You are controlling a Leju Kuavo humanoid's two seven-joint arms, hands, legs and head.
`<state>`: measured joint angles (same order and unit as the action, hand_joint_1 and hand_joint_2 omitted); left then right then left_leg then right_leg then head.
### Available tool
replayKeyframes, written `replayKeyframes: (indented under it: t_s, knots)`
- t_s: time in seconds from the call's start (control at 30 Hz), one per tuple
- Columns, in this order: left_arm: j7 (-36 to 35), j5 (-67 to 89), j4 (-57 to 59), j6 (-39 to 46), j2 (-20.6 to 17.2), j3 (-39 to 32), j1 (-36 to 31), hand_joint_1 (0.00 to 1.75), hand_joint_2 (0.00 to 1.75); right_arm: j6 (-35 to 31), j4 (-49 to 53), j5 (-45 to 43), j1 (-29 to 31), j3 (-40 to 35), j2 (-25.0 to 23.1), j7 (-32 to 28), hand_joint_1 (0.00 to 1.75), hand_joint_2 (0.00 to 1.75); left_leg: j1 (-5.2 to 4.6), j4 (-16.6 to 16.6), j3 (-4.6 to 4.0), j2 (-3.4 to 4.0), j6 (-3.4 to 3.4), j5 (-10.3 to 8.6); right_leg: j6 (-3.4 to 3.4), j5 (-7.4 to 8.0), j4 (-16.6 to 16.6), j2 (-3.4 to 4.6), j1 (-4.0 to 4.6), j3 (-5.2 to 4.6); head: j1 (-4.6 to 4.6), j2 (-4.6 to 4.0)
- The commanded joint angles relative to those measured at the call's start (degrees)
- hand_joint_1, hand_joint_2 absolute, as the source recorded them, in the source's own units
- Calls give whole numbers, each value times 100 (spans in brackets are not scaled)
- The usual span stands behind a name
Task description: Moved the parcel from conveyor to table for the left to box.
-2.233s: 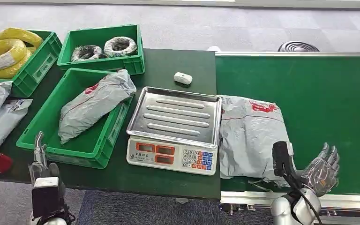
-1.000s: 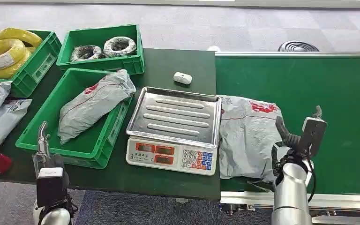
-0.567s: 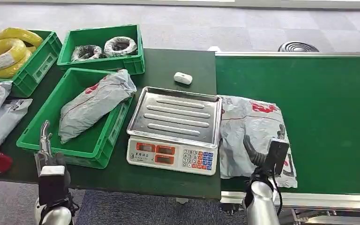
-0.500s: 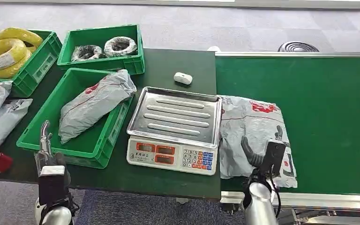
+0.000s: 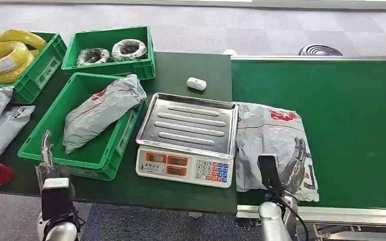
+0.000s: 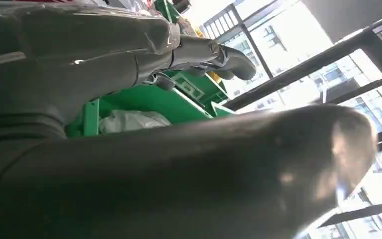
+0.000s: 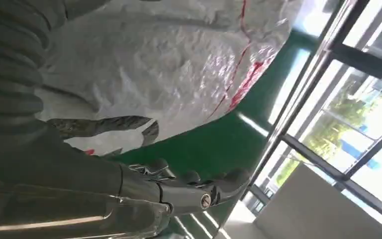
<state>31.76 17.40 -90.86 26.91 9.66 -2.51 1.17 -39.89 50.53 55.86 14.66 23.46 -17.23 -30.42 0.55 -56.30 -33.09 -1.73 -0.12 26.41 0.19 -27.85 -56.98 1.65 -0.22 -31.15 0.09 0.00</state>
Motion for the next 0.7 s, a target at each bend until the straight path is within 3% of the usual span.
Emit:
replayKeyframes:
  t_s: [0.03,0.07,0.1,0.2,0.47,0.5,0.53,0.7]
  knots:
    - [-22,-59,146,126,-115,119,137,0,0,-11,1838,3223,-742,409,-277,2147,0,175,-6,4,0,5,1,-1,3,-2,2,-19,-4,3,0,2]
    - [-24,-65,140,135,-116,119,141,0,0,-11,1846,3414,-796,172,-196,2470,0,175,-7,3,-3,3,1,0,2,-5,0,-22,-5,2,0,2]
    - [-30,-81,108,159,-123,110,156,0,0,-11,1552,3414,-940,-1293,648,4098,0,175,-5,2,-4,7,0,0,1,-3,-1,-12,-4,-1,0,2]
    - [11,-180,53,126,-146,90,164,0,0,-11,890,3414,-766,-1898,931,4838,0,175,-1,5,0,20,0,-1,1,5,7,2,1,1,-2,2]
    - [-64,-152,-65,118,-133,87,210,0,0,-11,477,3313,-667,-1715,762,4652,0,175,1,5,6,13,-1,-1,-1,2,7,-1,2,6,-2,2]
    - [-82,-123,-96,133,-126,84,234,0,0,-11,359,2974,-663,-1500,926,4246,0,175,1,5,6,14,0,0,0,2,8,0,3,7,-2,2]
    - [-99,-115,-133,129,-120,82,266,0,0,-11,365,3147,-670,-1322,637,4245,0,175,1,7,7,21,0,0,1,3,11,-2,3,8,0,2]
    - [-97,-122,-184,104,-126,100,362,0,0,-11,-338,2844,-538,-784,532,3794,0,175,0,13,12,20,1,0,3,2,17,-8,3,18,0,2]
